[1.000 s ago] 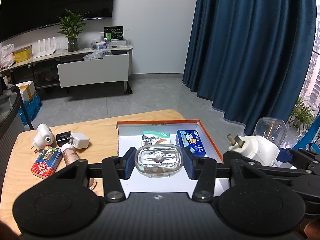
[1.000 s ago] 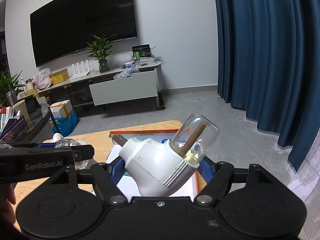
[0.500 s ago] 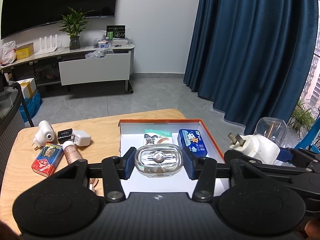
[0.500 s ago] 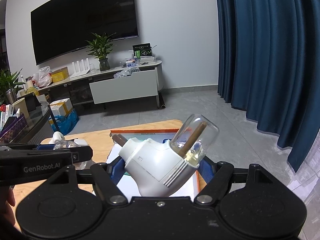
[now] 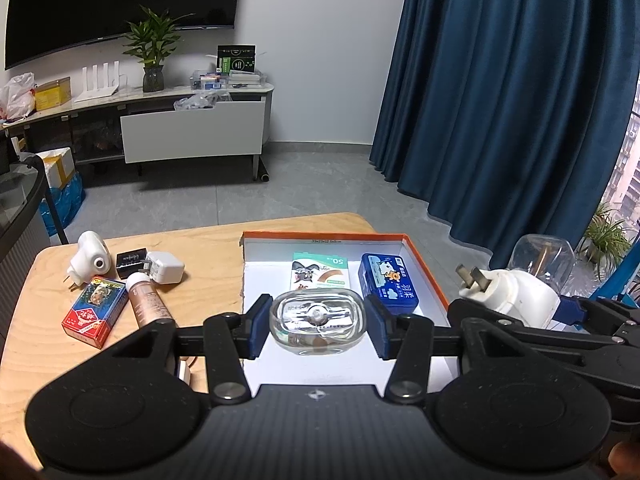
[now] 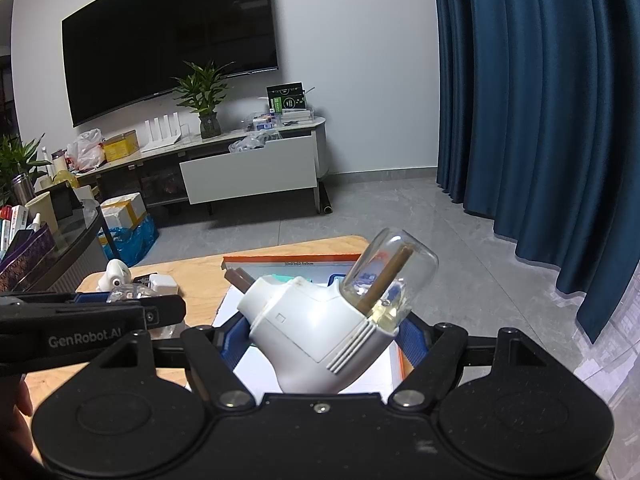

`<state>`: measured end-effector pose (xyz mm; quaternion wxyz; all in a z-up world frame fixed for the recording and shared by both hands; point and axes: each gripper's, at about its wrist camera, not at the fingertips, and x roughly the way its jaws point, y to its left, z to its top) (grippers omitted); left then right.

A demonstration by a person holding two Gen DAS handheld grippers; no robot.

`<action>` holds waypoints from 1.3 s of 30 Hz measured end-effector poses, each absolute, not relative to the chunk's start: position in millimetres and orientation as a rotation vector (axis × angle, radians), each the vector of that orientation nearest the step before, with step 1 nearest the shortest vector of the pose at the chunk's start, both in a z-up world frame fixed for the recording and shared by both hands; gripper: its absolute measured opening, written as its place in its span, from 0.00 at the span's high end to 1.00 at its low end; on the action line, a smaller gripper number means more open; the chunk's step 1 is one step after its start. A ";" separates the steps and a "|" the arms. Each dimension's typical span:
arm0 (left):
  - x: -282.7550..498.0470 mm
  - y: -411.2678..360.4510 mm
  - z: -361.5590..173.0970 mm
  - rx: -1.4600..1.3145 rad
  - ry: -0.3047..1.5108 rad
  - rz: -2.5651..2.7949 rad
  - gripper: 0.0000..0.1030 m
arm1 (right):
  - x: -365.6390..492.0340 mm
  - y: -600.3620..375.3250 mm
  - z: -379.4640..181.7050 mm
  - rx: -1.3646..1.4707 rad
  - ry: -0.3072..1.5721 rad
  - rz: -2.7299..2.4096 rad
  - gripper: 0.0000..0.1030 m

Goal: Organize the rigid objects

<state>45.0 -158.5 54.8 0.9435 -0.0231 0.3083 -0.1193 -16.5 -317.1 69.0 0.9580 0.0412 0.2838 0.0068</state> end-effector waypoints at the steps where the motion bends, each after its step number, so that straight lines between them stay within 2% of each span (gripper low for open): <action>1: 44.9 -158.6 54.6 -0.048 0.629 -0.243 0.51 | -16.3 -317.9 68.4 0.084 0.578 0.015 0.15; 39: 44.2 -156.0 49.8 -0.055 0.637 -0.233 0.51 | -13.5 -316.3 64.7 0.089 0.598 0.012 0.14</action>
